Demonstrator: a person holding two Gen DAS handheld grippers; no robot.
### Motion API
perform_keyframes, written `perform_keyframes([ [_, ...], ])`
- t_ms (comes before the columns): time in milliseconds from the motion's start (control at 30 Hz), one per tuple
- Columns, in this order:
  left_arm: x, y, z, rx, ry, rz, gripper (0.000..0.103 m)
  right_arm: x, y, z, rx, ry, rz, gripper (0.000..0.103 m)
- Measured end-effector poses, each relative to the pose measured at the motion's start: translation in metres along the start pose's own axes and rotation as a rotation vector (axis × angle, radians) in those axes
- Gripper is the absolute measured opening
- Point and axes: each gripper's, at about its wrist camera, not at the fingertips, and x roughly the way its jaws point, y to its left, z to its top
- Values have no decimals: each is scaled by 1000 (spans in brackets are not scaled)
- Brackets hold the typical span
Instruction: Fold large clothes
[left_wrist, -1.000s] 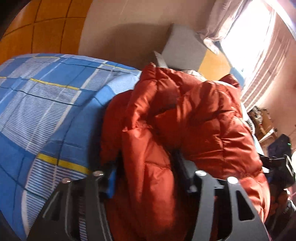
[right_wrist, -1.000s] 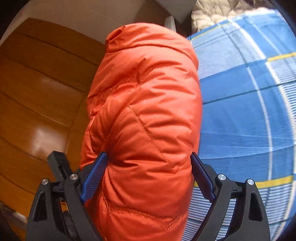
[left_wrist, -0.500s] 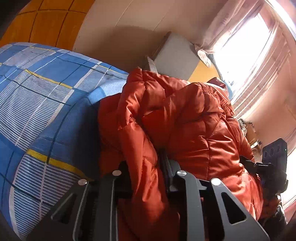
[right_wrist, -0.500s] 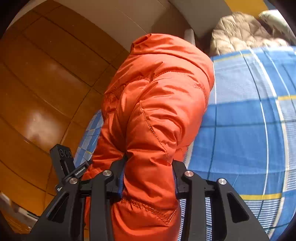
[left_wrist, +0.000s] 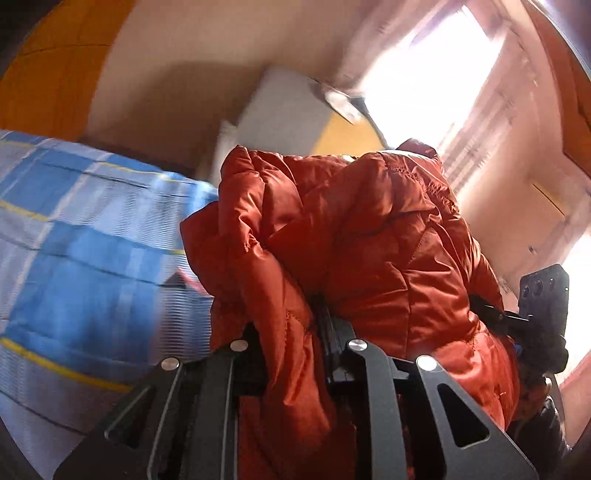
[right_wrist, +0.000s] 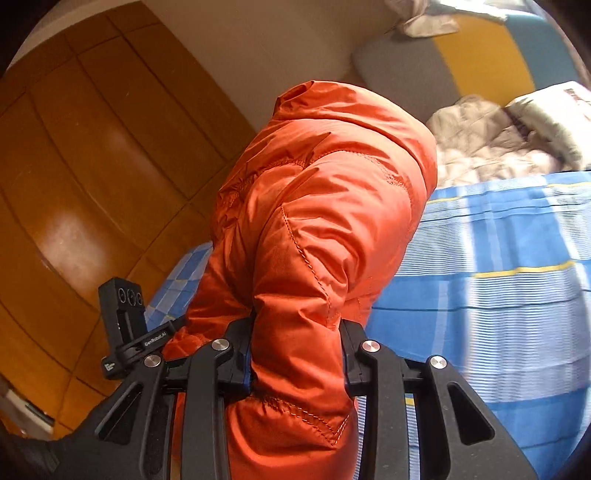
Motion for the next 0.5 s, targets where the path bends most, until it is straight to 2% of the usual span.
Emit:
perform_keyframes([
  [267, 65, -76, -23, 80, 137, -52, 19, -76, -74, -25, 59, -13, -126, 32],
  [367, 89, -101, -36, 124, 200, -10, 21, -87, -105, -37, 91, 18, -168, 33],
  [500, 99, -119, -46, 173, 222, 43, 28, -89, -135, -54, 112, 72, -235, 44],
])
